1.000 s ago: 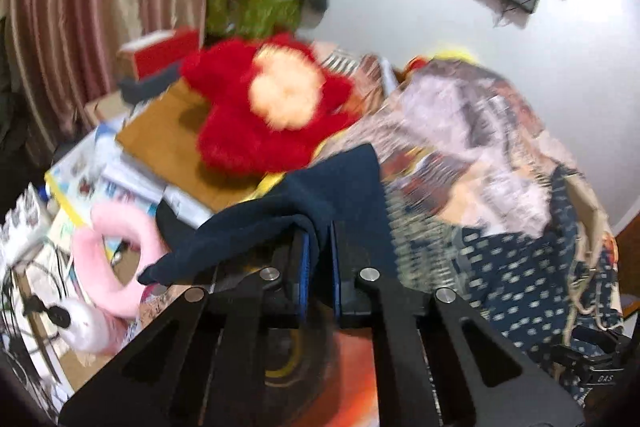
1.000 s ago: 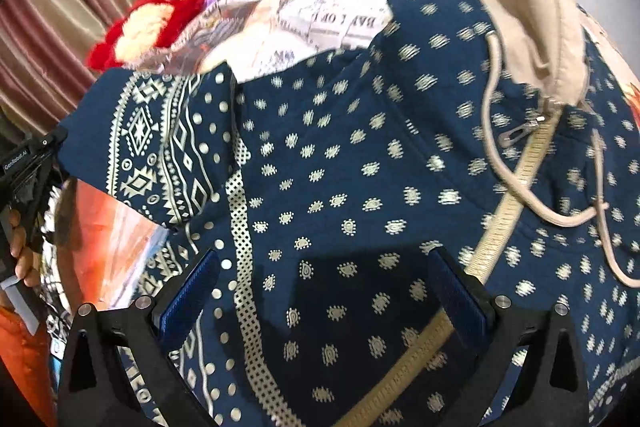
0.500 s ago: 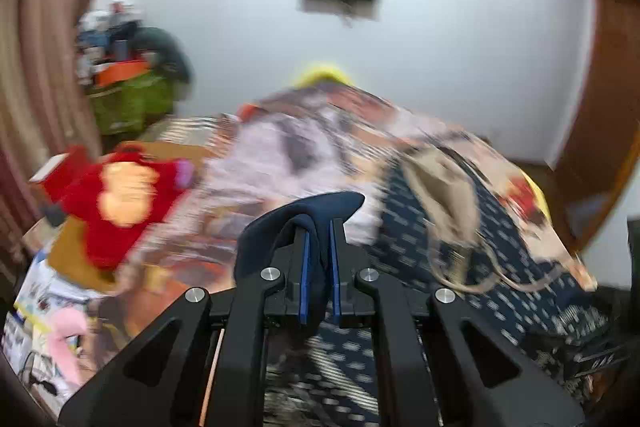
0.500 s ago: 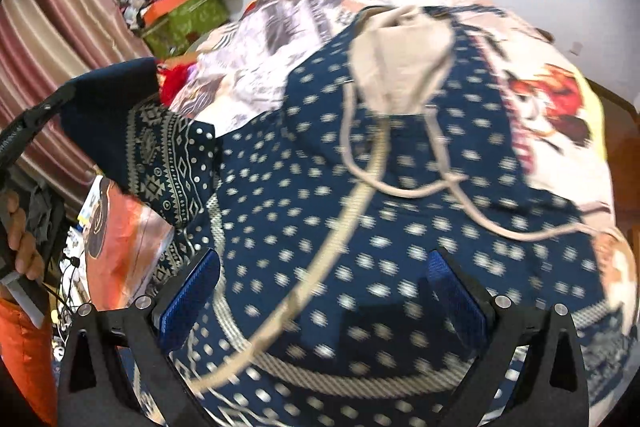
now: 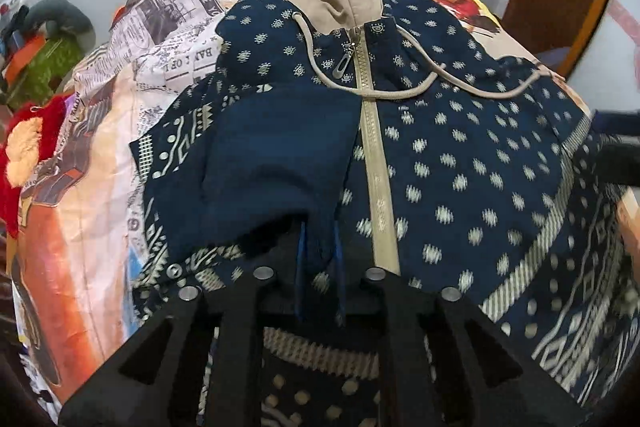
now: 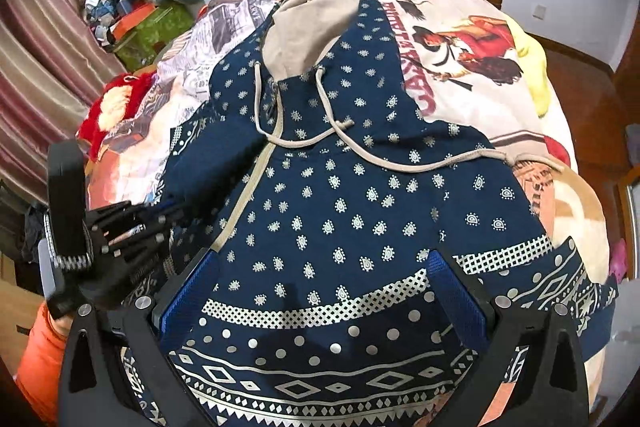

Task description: Fold large clothes

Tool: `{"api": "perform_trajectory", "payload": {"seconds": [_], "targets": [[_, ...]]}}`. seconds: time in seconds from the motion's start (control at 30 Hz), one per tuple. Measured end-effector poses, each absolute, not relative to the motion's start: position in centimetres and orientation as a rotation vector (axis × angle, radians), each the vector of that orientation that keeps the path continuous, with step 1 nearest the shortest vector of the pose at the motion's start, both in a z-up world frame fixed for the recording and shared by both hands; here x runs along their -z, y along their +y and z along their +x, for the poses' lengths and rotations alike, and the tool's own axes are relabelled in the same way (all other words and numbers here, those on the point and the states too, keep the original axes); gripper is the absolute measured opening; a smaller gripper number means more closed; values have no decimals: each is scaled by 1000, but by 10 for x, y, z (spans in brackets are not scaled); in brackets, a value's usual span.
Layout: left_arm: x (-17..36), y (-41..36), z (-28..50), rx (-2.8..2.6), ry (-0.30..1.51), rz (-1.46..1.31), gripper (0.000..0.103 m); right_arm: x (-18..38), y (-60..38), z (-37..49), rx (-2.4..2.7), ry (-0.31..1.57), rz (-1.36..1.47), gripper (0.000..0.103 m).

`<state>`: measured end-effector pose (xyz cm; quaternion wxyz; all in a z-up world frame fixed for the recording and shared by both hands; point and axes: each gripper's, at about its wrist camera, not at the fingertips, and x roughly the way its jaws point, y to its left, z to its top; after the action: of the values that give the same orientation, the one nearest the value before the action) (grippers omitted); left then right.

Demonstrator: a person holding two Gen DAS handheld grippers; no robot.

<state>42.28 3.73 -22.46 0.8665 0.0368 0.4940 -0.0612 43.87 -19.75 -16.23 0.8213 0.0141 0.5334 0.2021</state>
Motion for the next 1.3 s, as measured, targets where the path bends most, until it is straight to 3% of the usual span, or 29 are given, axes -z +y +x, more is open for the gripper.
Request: {"api": "perform_trajectory", "payload": {"seconds": [0.07, 0.13, 0.23, 0.47, 0.77, 0.87, 1.0, 1.17, 1.3], "targets": [[217, 50, 413, 133, 1019, 46, 34, 164, -190, 441, -438, 1132, 11, 103], [205, 71, 402, 112, 973, 11, 59, 163, -176, 442, -447, 1116, -20, 103], [189, 109, 381, 13, 884, 4, 70, 159, -148, 441, -473, 1083, -81, 103], [204, 174, 357, -137, 907, 98, 73, 159, -69, 437, -585, 1021, -238, 103], [251, 205, 351, -126, 980, 1, 73, 196, 39, 446, -703, 1039, -398, 101], [260, 215, 357, -106, 1004, -50, 73, 217, 69, 452, -732, 1062, -446, 93], [264, 219, 360, -74, 992, -63, 73, 246, 97, 456, -770, 1111, -503, 76], [268, 212, 365, -42, 987, -28, 73, 273, 112, 461, -801, 1137, -552, 66], [270, 207, 375, -41, 980, -12, 73, 280, 114, 462, -773, 1101, -601, 42]]}}
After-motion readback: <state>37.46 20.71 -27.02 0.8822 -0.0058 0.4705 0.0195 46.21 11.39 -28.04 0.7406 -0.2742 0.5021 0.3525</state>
